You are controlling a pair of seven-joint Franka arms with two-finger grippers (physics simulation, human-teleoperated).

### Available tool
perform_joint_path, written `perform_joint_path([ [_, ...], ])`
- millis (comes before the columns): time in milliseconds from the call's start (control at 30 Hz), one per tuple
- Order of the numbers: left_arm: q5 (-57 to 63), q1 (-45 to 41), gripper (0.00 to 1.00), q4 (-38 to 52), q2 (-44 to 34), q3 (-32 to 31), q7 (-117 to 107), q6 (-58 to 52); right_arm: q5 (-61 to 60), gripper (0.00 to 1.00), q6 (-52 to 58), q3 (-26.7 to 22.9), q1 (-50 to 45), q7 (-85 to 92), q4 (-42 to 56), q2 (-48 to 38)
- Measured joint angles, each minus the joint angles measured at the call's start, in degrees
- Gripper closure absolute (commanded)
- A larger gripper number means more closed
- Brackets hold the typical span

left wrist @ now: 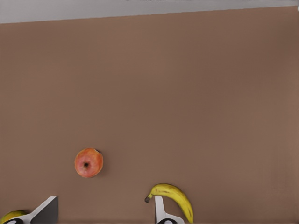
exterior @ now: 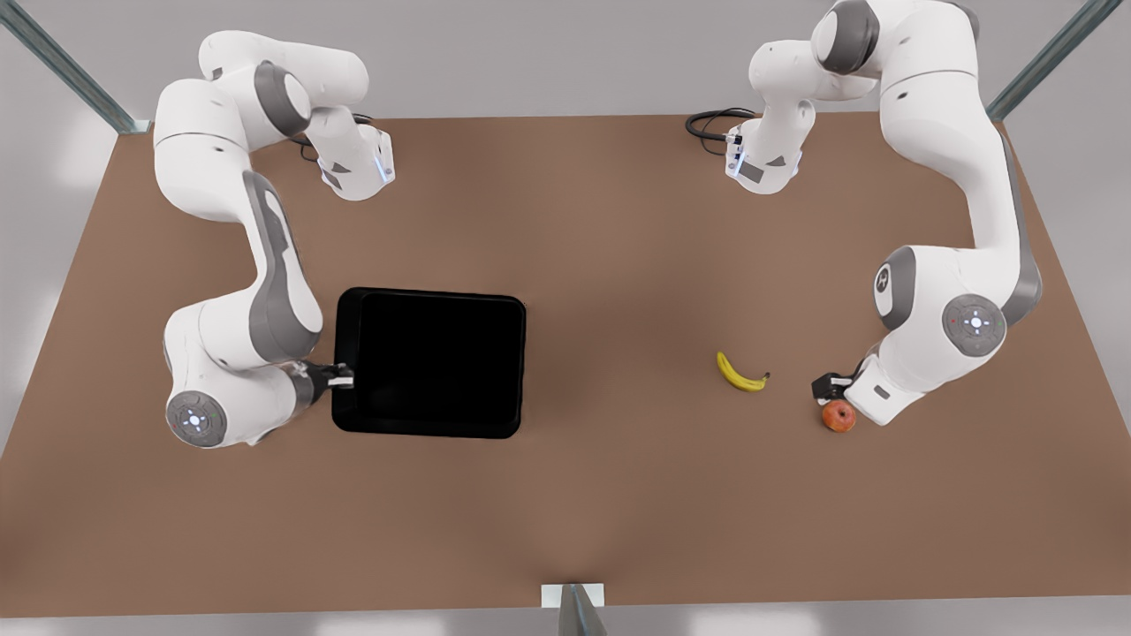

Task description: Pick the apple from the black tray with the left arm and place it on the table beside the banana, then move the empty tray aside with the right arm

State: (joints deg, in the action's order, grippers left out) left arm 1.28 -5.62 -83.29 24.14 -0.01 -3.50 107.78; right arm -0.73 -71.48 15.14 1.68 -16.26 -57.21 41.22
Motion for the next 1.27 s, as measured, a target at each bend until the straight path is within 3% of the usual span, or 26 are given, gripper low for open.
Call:
perform_joint_path([
  [167, -1.1, -0.4, 0.0, 0.8, 0.0, -2.0, -1.2, 0.0, 1.5, 0.81, 2.9, -3.7, 4.0, 9.3, 0.0, -0.1],
  [367, -1.4, -0.5, 0.0, 1.2, 0.3, -2.1, -2.2, 0.1, 4.6, 0.82, 4.0, -4.4, 6.9, 19.6, 0.0, 0.8],
  [800, -1.1, -0.5, 0.0, 1.2, 0.5, -2.1, -3.5, 0.2, 10.3, 0.76, -3.8, -6.4, 7.3, 33.1, -0.1, 8.3],
  [833, -1.1, -0.5, 0.0, 1.3, 0.5, -2.0, -3.5, 0.2, 10.5, 0.71, -4.4, -6.6, 7.3, 33.8, -0.1, 8.5],
  [900, -1.1, -0.5, 0.0, 1.3, 0.5, -2.1, -3.7, 0.2, 10.7, 0.0, -5.3, -6.7, 7.2, 35.1, -0.1, 8.6],
  [1033, -1.1, -0.5, 0.0, 1.2, 0.5, -2.1, -3.9, 0.2, 10.5, 0.0, -5.8, -5.1, 7.0, 37.1, 0.2, 5.5],
  [1167, -1.1, -0.5, 0.0, 1.3, 0.5, -2.0, -4.0, 0.2, 6.4, 0.0, -3.9, -0.6, 6.7, 37.4, 0.4, -6.2],
  [1267, -1.1, -0.5, 0.0, 1.3, 0.5, -2.1, -4.1, 0.2, 8.7, 0.0, -2.8, -0.1, 6.5, 37.0, 0.5, -12.7],
])
